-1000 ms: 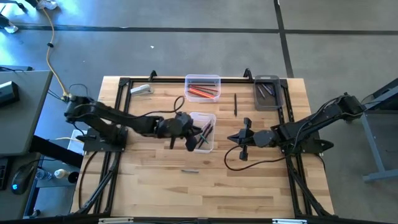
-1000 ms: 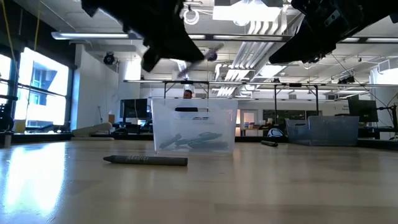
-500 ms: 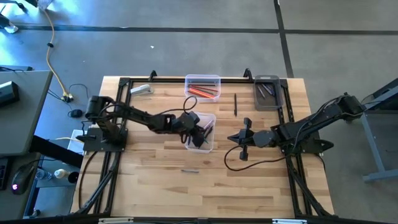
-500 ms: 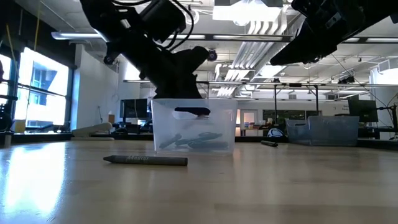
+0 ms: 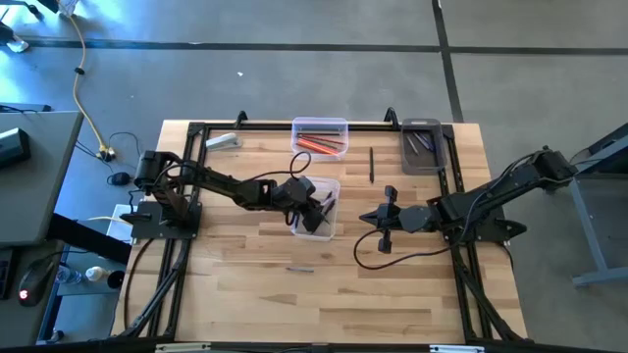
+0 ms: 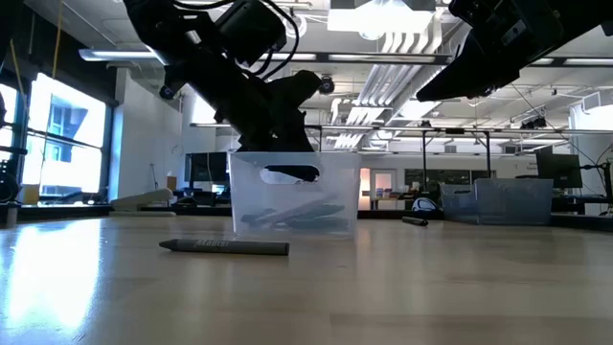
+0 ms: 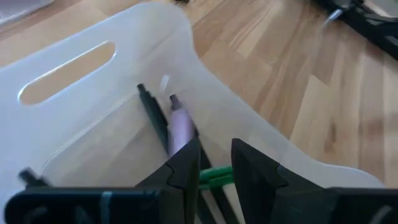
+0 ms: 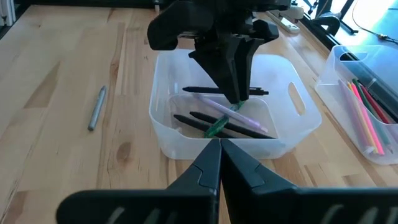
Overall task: Sort crayons/erasers/pens/pencils in bins
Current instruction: Adjust the bottom transparent bin
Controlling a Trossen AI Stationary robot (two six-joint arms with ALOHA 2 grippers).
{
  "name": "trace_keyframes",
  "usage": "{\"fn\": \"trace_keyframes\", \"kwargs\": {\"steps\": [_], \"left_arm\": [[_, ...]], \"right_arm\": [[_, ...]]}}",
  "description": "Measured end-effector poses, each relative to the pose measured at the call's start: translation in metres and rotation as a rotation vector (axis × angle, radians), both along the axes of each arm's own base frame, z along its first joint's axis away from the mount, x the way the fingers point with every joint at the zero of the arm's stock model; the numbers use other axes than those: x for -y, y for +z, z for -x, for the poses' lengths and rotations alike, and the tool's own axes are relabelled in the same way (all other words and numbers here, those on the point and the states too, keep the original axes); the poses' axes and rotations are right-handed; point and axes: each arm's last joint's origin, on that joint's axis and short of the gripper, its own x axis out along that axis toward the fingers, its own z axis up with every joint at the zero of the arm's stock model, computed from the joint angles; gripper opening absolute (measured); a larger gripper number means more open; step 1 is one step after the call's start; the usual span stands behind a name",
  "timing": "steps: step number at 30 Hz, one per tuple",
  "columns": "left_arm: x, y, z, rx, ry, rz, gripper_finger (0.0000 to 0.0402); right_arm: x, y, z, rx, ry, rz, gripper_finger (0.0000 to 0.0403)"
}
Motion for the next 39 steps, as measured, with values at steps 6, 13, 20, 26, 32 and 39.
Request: {"fn": "trace_keyframes", "kwargs": {"steps": [6,13,20,26,32,39], "left_arm": [[0.002,0.016,-0.002,0.032,-0.096,-0.042,0.0073],[0.026,0.063,0.025,-0.017,-0.315,-0.158,0.0028],[0.066,0.087,0.076,-0.214,-0.346,-0.237,0.0004],[0.091,0.039,0.107,-0.312,-0.339,-0.167,0.0001],[0.094,0.007,0.109,-0.17,-0.337,-0.156,0.0],[0.081,-0.003,0.09,-0.066,-0.334,-0.164,0.0]], "right_arm": [[0.0,0.0,0.0,-0.005,0.0,0.002,0.0],[0.002,-0.008,0.005,-0.095,-0.004,0.026,0.0],[0.002,-0.01,0.007,-0.122,-0.012,0.023,0.0],[0.002,-0.009,0.005,-0.105,-0.01,0.016,0.0],[0.001,-0.005,0.003,-0.061,-0.003,0.004,0.0],[0.001,-0.004,0.002,-0.042,-0.003,-0.002,0.0]]}}
